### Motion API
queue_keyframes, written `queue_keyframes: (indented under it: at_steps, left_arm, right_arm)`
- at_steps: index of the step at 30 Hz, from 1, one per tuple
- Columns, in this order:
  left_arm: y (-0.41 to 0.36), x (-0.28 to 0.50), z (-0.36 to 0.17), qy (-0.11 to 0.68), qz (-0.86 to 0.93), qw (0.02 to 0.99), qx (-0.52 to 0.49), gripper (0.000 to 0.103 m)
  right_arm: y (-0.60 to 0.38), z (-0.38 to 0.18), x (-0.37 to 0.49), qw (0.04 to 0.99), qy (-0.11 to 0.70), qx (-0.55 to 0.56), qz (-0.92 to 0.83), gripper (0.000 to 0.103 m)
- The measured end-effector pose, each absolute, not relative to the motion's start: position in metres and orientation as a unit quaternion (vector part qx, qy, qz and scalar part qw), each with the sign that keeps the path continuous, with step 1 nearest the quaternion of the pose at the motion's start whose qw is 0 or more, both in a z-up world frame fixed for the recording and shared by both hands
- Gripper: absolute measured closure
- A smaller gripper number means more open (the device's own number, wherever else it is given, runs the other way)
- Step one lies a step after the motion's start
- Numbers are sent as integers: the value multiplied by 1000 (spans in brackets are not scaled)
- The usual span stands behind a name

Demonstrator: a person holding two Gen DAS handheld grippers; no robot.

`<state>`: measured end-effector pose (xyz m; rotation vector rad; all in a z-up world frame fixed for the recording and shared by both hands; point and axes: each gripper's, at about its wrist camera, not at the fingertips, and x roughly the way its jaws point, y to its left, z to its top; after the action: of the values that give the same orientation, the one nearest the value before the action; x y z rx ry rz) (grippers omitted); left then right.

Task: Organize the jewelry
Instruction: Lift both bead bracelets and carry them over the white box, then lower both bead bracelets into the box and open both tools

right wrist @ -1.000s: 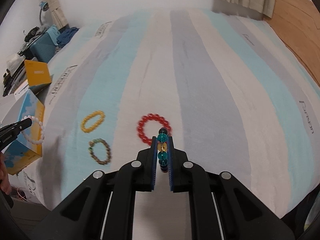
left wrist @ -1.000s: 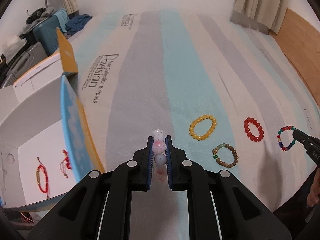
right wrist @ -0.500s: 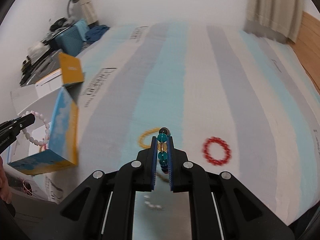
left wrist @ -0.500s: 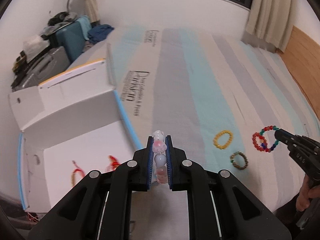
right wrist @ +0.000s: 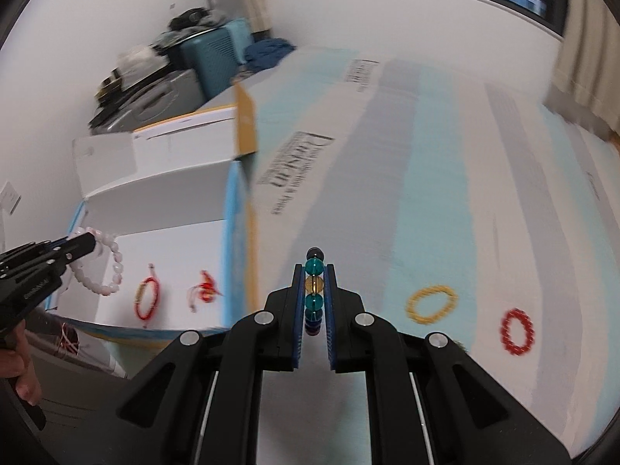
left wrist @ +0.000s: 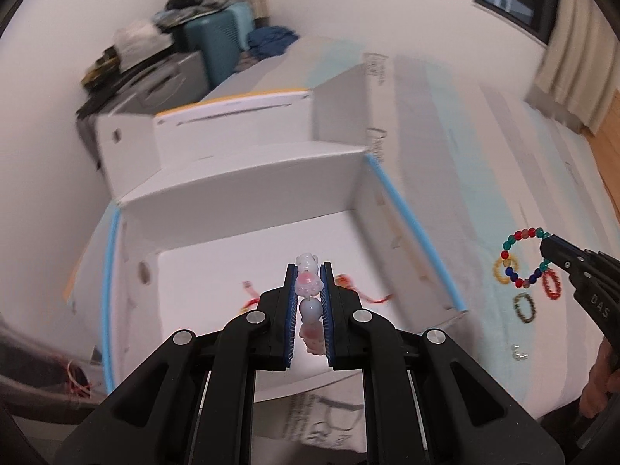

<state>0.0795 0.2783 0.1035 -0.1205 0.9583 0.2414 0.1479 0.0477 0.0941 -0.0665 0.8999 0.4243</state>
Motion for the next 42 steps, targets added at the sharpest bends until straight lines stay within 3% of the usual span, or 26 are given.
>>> queue_keyframes:
  at_steps: [10, 20, 33, 42]
  left_arm:
    - [340, 54, 80, 476, 147, 863, -87, 92]
    - [383, 55, 43, 510, 164, 834, -128, 92]
    - [404, 66, -7, 567, 179, 791, -144, 92]
    - [403, 65, -14, 579, 187, 783, -130, 92]
  right_arm:
    - [142, 91, 134, 860, 434, -72, 257, 95]
    - [213, 51, 139, 822, 483, -116, 280, 95]
    - [245, -5, 161, 778, 549, -155, 265, 95]
    - [251, -20, 161, 767, 563, -156, 264, 94]
